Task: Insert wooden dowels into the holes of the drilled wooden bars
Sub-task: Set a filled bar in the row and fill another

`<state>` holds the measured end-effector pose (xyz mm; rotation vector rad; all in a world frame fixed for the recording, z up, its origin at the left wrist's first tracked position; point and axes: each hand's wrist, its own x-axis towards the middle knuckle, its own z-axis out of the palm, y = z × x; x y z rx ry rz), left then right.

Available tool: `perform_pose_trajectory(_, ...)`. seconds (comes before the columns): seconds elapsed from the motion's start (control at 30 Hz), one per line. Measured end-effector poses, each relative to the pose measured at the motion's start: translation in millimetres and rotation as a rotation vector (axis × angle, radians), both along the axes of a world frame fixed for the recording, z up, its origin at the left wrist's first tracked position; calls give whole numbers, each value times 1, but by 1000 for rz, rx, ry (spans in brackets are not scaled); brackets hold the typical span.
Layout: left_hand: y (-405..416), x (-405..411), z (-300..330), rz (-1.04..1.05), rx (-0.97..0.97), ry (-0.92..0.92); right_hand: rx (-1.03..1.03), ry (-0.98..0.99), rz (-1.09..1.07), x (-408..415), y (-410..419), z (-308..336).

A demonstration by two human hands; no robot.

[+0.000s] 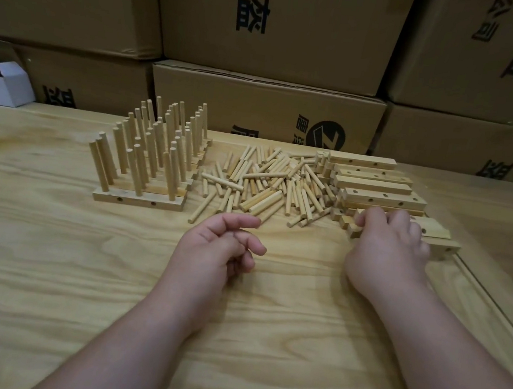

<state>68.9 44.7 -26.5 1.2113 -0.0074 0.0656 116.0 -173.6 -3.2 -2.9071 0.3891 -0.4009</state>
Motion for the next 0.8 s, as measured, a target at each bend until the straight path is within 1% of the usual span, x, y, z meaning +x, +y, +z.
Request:
perform_pose_trajectory(0.17, 0, 0, 0, 4, 5, -1, -8, -10, 52, 2, 3, -3)
perform_pose_trajectory(0.33, 0, 0, 0, 5, -1, 1, -19, -27, 43, 2, 0, -3)
perform_pose_trajectory(0.47, 0, 0, 0, 4, 8, 2, -44, 4, 6, 1, -4, 0)
perform_pose_trajectory(0.63, 1, 0, -1, 3, 8, 2, -47, 14, 22, -2, -6, 2)
perform_pose_trajectory(0.8, 0, 0, -1, 3, 6, -1, -28, 66, 16, -3, -13, 9)
